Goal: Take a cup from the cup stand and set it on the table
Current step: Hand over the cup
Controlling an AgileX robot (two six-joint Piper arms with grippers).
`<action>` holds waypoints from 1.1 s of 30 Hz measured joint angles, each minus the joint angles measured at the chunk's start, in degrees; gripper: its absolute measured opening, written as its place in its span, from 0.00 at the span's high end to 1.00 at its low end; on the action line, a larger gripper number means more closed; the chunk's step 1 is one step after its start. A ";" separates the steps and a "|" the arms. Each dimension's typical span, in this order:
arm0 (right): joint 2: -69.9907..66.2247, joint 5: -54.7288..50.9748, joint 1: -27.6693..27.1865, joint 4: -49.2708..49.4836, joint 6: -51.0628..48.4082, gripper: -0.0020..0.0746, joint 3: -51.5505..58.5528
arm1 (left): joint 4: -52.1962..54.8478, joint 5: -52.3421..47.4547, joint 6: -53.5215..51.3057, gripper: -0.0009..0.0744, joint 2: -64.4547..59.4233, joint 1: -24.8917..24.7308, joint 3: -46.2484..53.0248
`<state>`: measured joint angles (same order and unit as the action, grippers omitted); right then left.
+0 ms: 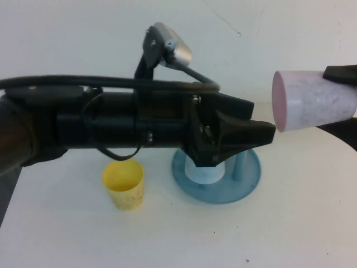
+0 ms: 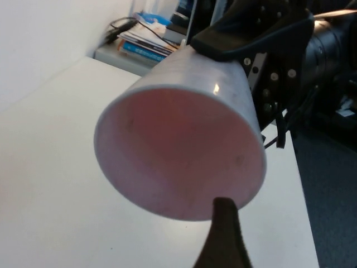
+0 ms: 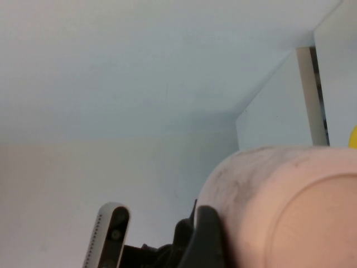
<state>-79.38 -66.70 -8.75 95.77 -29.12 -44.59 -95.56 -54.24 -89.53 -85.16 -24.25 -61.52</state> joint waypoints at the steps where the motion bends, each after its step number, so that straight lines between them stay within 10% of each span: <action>1: 0.00 0.00 0.00 0.00 0.00 0.22 0.00 | 0.00 -0.48 0.57 0.35 -1.34 -0.54 -1.03; 18: 0.00 -0.13 0.00 0.40 -10.26 0.22 0.00 | -0.14 -0.14 2.73 0.40 -14.86 -9.64 -16.90; 27: 0.11 0.33 -0.03 1.74 -18.87 0.22 0.00 | -0.01 4.66 2.73 0.87 -16.98 -11.36 -19.09; 33: 0.11 0.42 -0.03 2.01 -19.27 0.22 0.00 | -0.24 4.56 2.73 0.88 -16.98 -11.36 -19.13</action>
<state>-79.27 -66.28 -8.78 97.78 -48.39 -44.59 -95.80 -49.68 -86.80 -102.14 -35.61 -80.65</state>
